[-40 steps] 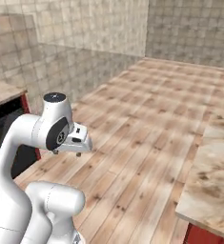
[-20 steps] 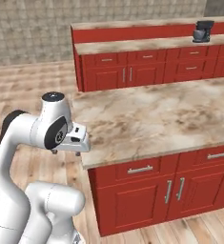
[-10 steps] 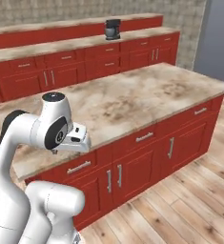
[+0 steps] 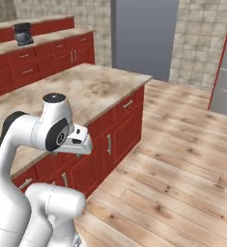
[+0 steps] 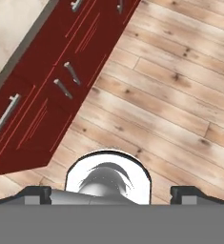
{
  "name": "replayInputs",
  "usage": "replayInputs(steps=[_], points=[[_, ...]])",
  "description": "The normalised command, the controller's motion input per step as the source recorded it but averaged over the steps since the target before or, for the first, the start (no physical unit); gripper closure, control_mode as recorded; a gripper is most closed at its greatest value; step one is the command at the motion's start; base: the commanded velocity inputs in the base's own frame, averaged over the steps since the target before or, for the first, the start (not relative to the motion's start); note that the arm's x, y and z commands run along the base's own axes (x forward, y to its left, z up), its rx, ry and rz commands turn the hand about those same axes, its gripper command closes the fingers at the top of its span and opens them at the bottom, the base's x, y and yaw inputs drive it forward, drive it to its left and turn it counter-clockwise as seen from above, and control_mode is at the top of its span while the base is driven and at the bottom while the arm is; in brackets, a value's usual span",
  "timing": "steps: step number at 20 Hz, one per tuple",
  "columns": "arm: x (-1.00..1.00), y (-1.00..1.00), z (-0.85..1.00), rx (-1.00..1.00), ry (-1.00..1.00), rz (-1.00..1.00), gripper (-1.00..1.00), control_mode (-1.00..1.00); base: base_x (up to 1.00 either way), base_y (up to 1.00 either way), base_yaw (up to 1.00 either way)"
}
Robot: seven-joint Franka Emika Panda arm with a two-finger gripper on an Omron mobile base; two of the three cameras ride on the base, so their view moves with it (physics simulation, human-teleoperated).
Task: Navigate to the stove.
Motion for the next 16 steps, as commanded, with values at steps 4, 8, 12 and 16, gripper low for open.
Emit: replayInputs(steps=[4, 8, 12, 16], points=[[0.00, 0.00, 0.00, 0.00, 0.00, 0.00, -1.00, 1.00, 0.43, -0.44, -0.61], [0.00, 0.00, 0.00, 0.00, 0.00, 0.00, -1.00, 1.00, 0.50, -0.49, -0.61], [0.00, 0.00, 0.00, 0.00, 0.00, 0.00, -1.00, 1.00, 0.39, -0.62, -0.58], [0.00, 0.00, 0.00, 0.00, 0.00, 0.00, -1.00, 1.00, 0.33, -0.69, -0.56]])
